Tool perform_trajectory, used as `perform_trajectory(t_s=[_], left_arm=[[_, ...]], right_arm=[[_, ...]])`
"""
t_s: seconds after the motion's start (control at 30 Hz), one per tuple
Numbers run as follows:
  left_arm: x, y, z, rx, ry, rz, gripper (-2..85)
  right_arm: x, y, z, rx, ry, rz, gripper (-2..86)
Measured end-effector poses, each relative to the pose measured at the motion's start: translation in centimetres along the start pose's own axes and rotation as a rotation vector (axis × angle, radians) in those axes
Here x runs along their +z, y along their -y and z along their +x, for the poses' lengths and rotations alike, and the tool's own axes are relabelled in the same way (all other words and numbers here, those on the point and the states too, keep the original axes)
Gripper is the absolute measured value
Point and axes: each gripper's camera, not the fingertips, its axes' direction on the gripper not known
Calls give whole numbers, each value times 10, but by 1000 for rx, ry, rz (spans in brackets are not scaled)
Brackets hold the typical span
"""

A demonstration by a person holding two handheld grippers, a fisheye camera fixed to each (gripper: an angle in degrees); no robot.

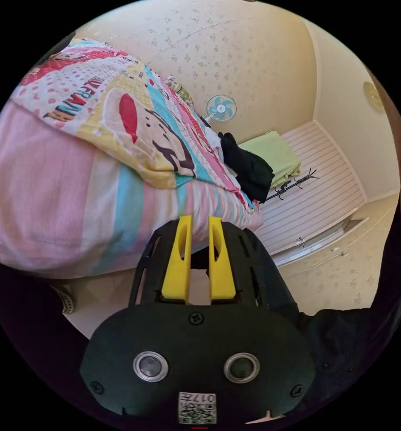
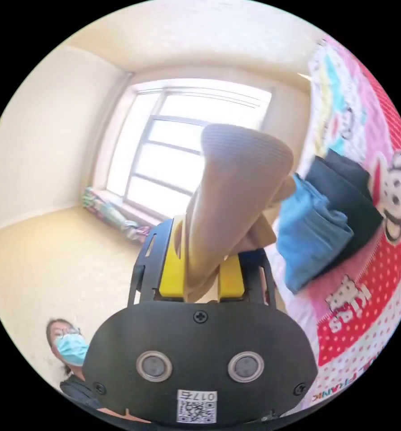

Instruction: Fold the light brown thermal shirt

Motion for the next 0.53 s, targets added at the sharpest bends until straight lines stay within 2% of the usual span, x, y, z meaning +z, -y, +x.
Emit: perform_trajectory(t_s=[0.07,0.1,0.2,0.27,0.4,0.5,0.53], left_arm=[[-2,-3,-1,-4,-2,6,65],[-2,-3,0,-2,-1,5,65],[0,-4,5,8,13,-2,66],[2,-4,8,16,23,-1,68],[7,-8,13,26,40,2,70],[6,-12,12,19,24,4,67],[6,-14,13,20,26,4,67]], right_arm=[[4,-21,58,95,-175,-30,93],[2,-27,71,112,-200,-40,92],[-28,-53,116,182,-178,35,80],[-61,-69,134,241,-94,148,76],[-106,-78,121,206,-66,241,72],[-135,-83,80,83,-294,141,71],[-138,-91,62,41,-463,44,70]])
